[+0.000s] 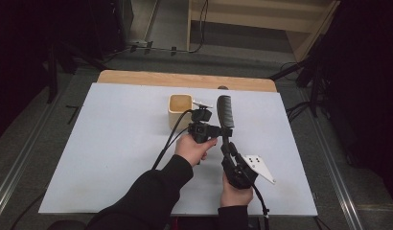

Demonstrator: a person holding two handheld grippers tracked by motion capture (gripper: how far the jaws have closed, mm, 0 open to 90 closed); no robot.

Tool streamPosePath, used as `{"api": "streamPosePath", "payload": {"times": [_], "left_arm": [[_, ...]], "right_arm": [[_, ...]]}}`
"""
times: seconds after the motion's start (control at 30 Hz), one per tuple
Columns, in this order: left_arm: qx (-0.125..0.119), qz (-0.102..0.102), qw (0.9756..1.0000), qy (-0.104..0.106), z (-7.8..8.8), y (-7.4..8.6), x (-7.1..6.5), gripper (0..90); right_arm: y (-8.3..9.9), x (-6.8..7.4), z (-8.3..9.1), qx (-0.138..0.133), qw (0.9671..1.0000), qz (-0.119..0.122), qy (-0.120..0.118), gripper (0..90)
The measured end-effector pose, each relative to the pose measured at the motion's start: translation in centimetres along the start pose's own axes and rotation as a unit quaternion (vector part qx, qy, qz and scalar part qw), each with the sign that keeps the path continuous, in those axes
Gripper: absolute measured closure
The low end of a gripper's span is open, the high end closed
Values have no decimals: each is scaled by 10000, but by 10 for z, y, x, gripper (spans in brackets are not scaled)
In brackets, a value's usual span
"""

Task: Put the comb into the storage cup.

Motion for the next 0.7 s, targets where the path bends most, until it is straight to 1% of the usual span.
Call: {"api": "streamPosePath", "payload": {"times": [0.07, 0.17, 0.23, 0.33, 0.4, 0.5, 0.7], "left_arm": [[2, 6, 10000, 34, 0, 0, -1, 683], [-4, 28, 10000, 61, 1, 0, -2, 695], [-3, 78, 9999, 117, 2, -1, -2, 701], [5, 100, 9998, 173, 3, -1, -2, 706], [18, 84, 9998, 163, 3, 0, -2, 709], [17, 78, 9998, 188, 3, 0, -2, 715], [8, 84, 9997, 242, 4, -1, -3, 726]], "right_arm": [[1, 0, 0, 21, 10000, -61, -34, 701], [1, 0, 0, 24, 10000, -65, -55, 701], [1, 0, 0, 14, 9999, -78, -84, 701], [0, 0, 0, 4, 10000, -13, -88, 701], [1, 0, 0, 9, 10000, 33, -74, 701], [1, 0, -1, 53, 10000, 24, -80, 700], [1, 0, -2, 70, 9999, 104, -97, 695]]}}
Point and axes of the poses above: each handheld gripper's, and its own axes: z roughly backward along the jaws, y roughly out of its underside, x roughly to its left, the point moved 7 cm from there along -z, roughly forward along the jaws, and after that the axes turned 9 degrees about z, right-handed, at the moved point
